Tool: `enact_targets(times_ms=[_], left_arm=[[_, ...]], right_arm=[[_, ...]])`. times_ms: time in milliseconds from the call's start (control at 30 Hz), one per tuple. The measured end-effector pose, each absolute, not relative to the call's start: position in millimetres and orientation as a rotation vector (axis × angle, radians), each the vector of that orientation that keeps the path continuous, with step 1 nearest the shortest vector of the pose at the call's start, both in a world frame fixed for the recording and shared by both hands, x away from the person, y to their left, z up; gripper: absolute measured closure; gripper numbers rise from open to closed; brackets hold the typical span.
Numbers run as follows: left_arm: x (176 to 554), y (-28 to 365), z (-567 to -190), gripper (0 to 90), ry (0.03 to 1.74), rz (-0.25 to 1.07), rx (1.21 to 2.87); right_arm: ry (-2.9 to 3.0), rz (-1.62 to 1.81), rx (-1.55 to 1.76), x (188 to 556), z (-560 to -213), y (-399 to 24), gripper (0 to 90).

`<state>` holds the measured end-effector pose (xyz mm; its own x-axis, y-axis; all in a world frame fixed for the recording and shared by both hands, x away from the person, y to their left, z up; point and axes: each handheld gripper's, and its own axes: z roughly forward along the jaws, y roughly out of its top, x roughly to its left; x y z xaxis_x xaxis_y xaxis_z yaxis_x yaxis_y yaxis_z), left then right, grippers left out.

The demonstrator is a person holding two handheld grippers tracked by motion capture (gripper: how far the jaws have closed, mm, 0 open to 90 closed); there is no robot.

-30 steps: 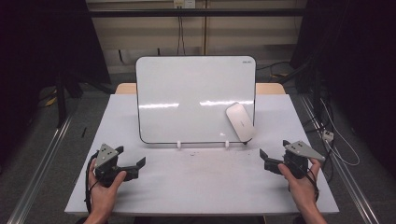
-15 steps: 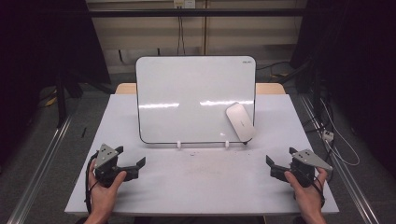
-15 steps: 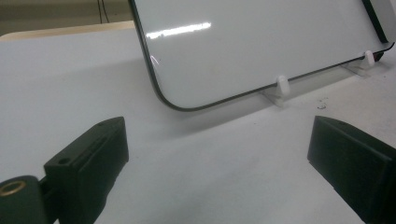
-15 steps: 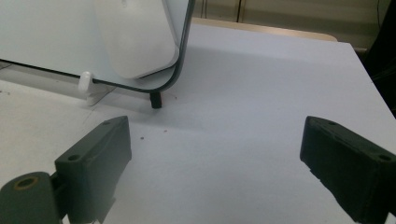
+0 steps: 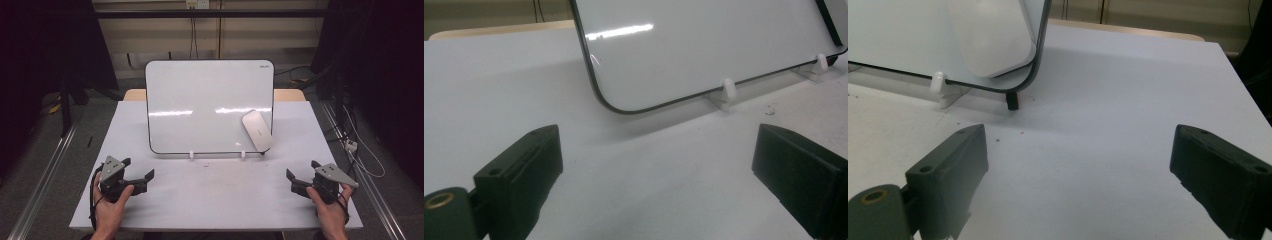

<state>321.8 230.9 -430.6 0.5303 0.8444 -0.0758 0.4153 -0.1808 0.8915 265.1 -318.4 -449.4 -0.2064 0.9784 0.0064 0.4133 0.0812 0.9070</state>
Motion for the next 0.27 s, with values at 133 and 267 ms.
enact_targets(times_ms=[133, 267], left_arm=[[322.0, 231.0, -430.1, 6.5, 1.056, 0.553, 1.786], [323.8, 231.6, -430.7, 6.7, 1.063, 0.553, 1.790]], right_arm=[[1.694, 1.096, 1.397, 267.2, -449.6, -320.7, 8.2], [1.695, 1.100, 1.400, 268.5, -449.9, -320.2, 8.2]])
